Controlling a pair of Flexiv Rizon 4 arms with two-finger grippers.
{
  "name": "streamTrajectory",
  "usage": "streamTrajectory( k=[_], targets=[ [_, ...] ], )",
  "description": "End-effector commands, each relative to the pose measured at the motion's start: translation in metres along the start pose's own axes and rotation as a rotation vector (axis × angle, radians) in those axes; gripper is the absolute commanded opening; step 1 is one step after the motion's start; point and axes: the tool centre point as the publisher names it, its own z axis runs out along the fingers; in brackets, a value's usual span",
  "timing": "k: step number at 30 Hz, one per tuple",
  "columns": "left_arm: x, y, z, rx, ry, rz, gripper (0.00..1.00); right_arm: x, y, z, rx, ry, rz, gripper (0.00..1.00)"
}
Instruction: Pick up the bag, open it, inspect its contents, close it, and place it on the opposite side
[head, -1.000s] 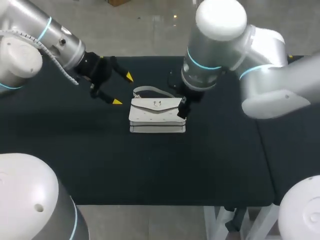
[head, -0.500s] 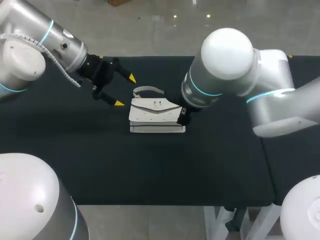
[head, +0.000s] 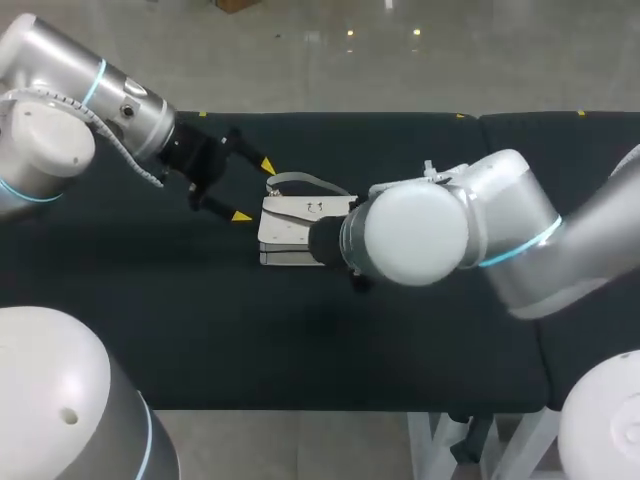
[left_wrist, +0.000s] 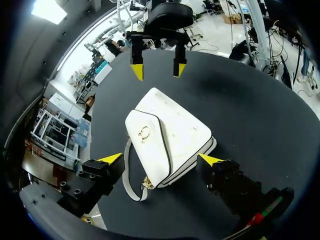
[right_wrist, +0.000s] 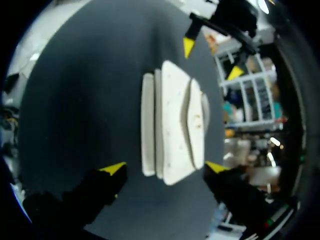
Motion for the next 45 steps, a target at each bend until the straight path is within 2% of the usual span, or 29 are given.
streamTrajectory(
  k=[1, 5, 9, 11, 13, 14, 26, 31, 33, 38, 45],
  targets=[
    [-0.008, 0.001, 0.007, -0.003, 0.021, -0.001, 1.00, 0.004, 0.002, 0.015, -0.001, -0.097, 0.016, 1.00],
    [-0.010, 0.000, 0.010, -0.006, 0.026, 0.000, 1.00, 0.002, 0.004, 0.019, -0.005, -0.096, 0.014, 0.99],
    [-0.011, 0.000, 0.014, -0.009, 0.033, -0.003, 1.00, -0.002, 0.005, 0.022, -0.004, -0.105, -0.003, 0.82],
    [-0.011, 0.000, 0.015, -0.009, 0.038, -0.004, 1.00, -0.003, 0.005, 0.024, -0.001, -0.104, -0.012, 0.70],
    [-0.011, 0.000, 0.017, -0.010, 0.044, -0.005, 1.00, -0.005, 0.004, 0.027, -0.004, -0.104, -0.023, 0.52],
    [-0.011, 0.001, 0.017, -0.011, 0.045, -0.005, 1.00, -0.005, 0.004, 0.028, -0.007, -0.106, -0.027, 0.49],
    [-0.010, 0.000, 0.023, -0.020, 0.068, -0.009, 1.00, -0.010, 0.000, 0.044, 0.006, -0.104, -0.055, 0.41],
    [-0.010, 0.000, 0.025, -0.021, 0.072, -0.011, 1.00, -0.012, -0.002, 0.048, 0.012, -0.106, -0.060, 0.35],
    [-0.011, 0.000, 0.026, -0.019, 0.073, -0.013, 1.00, -0.012, -0.002, 0.050, 0.006, -0.107, -0.063, 0.29],
    [-0.011, 0.000, 0.027, -0.018, 0.076, -0.016, 1.00, -0.010, -0.001, 0.055, 0.004, -0.103, -0.075, 0.01],
    [-0.012, -0.003, 0.030, -0.009, 0.059, 0.015, 1.00, -0.004, -0.002, 0.054, -0.012, -0.124, -0.058, 0.00]
  ],
)
